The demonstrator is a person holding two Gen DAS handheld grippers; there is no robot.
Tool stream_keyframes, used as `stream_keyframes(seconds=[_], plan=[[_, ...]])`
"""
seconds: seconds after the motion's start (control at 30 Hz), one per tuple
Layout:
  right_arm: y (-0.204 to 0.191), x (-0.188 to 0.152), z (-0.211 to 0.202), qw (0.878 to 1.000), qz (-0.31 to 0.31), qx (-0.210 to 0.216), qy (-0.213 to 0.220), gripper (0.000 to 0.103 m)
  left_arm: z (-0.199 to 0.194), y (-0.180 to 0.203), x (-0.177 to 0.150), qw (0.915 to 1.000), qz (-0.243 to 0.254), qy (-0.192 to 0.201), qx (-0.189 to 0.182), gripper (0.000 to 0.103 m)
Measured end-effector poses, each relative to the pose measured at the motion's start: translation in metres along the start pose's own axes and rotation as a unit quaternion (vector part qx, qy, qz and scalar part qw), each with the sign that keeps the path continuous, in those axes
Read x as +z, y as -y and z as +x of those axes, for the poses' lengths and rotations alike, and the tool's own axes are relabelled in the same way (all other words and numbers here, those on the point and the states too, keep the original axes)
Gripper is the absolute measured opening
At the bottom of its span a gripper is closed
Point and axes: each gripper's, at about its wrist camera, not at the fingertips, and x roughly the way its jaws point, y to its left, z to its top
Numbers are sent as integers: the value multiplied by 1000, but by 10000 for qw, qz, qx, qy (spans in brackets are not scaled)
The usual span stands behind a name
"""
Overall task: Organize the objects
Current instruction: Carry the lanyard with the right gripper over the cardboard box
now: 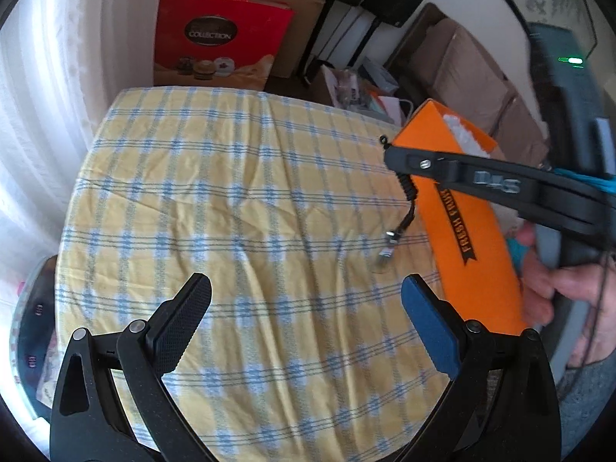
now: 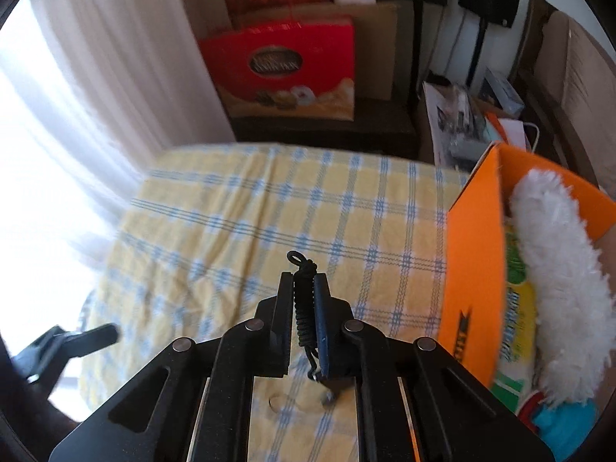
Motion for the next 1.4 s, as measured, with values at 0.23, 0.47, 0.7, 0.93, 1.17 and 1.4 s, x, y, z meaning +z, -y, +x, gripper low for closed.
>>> stream_keyframes(seconds=[0.23,0.47,0.7,0.93,1.17,1.4], plan=[[-6,-4,-49,9987,-26,378,348,9,6,28,1,9988,353,191,-284,98],[-16,-9,-86,9964,-118,667,514,9,-5,77,-3,9892,1303,609,-282,85],[-11,-19,-110,9943,5,872,614,9,-3,96,-2,9874,1286,466,-801,30],[10,-28,-131,9935,159,873,710,9,-6,127,-9,9816,1518,369,-1099,17],[44,-39,-153,9934,417,686,824,9,-6,168,-16,9759,1820,294,-1164,14],[80,-49,-167,9921,691,525,907,9,4,204,-18,9729,1978,132,-1193,14]])
